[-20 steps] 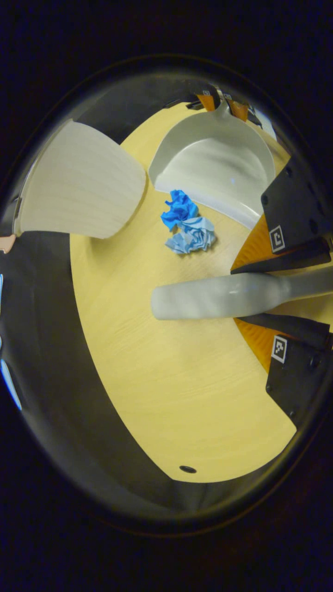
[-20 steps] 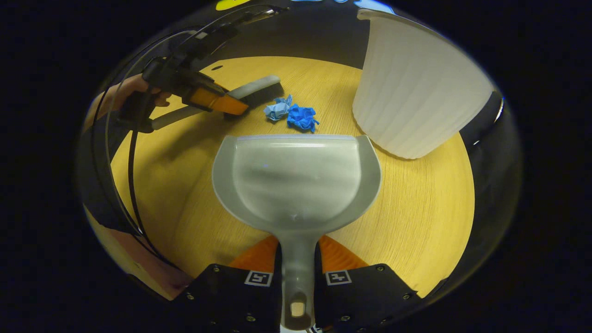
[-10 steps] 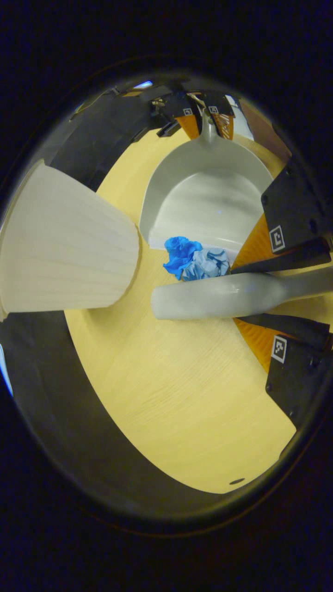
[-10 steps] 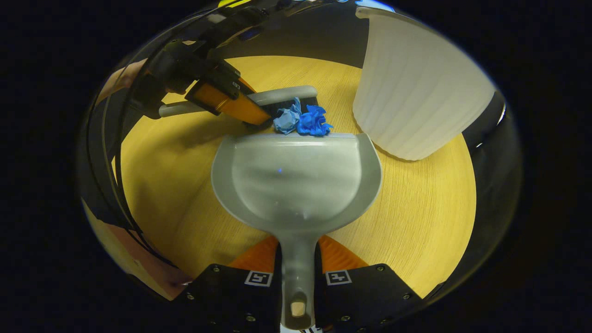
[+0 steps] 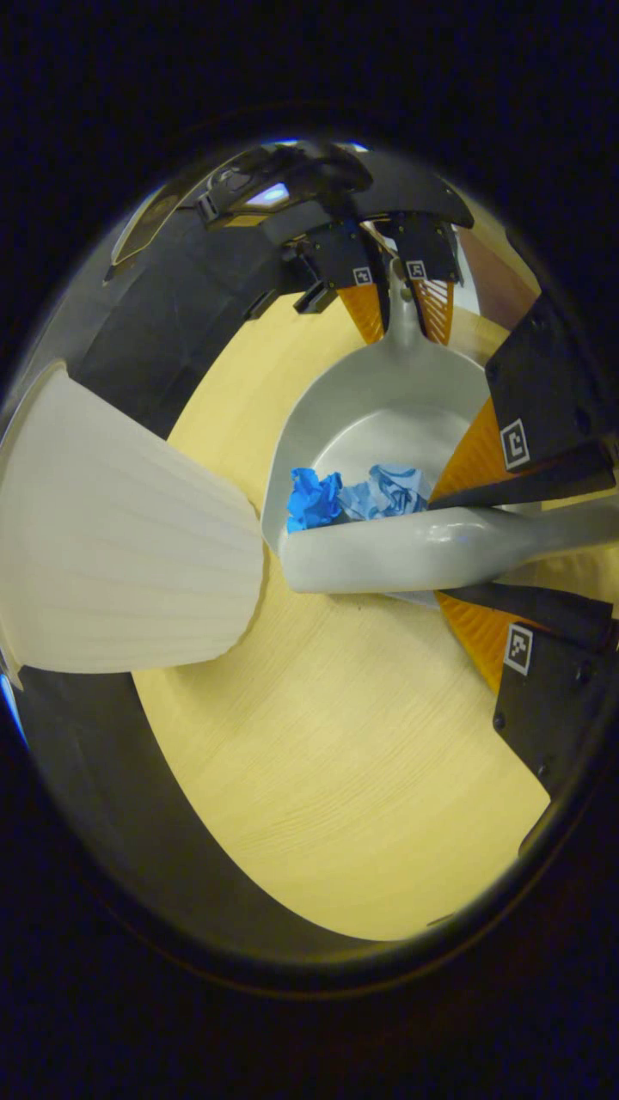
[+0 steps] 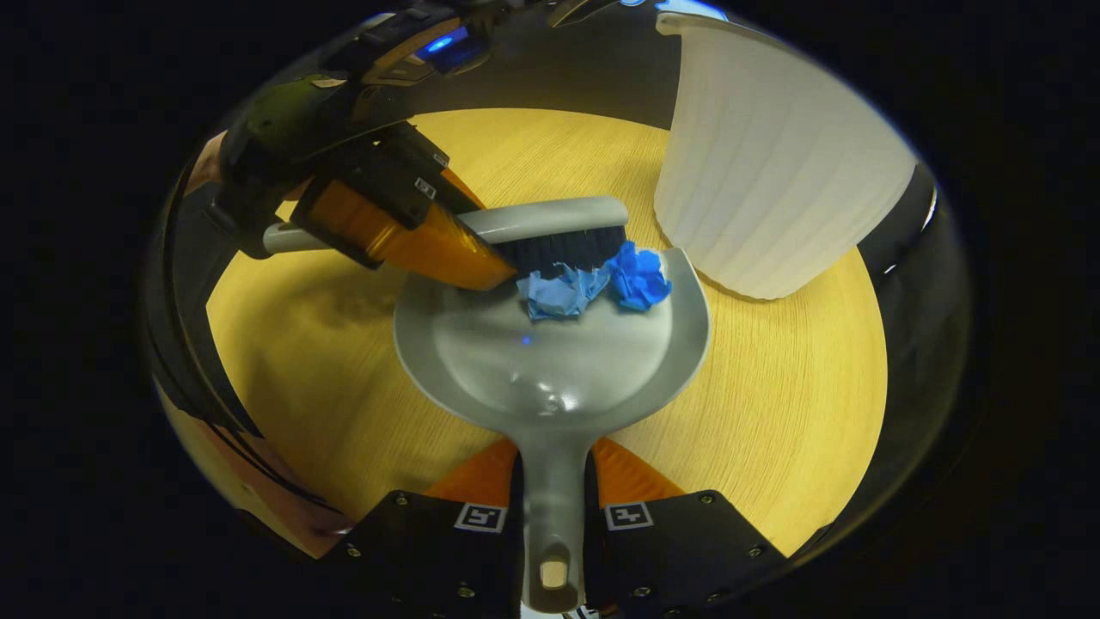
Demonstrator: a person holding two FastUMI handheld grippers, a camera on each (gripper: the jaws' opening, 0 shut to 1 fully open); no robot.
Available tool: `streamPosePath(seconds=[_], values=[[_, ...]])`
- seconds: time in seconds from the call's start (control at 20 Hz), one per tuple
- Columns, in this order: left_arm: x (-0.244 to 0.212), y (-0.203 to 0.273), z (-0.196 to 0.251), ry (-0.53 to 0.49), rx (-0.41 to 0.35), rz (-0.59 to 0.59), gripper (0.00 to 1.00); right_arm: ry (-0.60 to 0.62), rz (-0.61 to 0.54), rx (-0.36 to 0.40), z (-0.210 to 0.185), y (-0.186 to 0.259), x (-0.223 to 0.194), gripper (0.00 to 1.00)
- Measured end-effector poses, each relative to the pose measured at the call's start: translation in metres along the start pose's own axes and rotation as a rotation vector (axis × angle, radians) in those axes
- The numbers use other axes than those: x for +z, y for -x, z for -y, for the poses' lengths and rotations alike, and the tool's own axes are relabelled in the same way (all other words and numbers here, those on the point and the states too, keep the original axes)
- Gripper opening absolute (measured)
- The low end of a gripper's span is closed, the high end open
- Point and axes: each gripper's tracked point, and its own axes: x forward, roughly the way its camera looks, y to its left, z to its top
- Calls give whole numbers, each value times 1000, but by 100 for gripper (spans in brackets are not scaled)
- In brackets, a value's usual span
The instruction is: Pick up the small broom and dustpan from the desktop, sweep the trash into the dustpan with the broom, and then empty the trash into the garbage bin.
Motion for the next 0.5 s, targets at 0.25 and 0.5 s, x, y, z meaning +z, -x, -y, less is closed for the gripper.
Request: streamPosePath(seconds=[0.25, 0.5], values=[[3, 10, -2, 35, 41, 50, 53, -26, 25, -21, -2, 5, 2, 27], [-1, 25, -8, 61, 76, 97, 53, -63, 14, -54, -4, 3, 2, 27]])
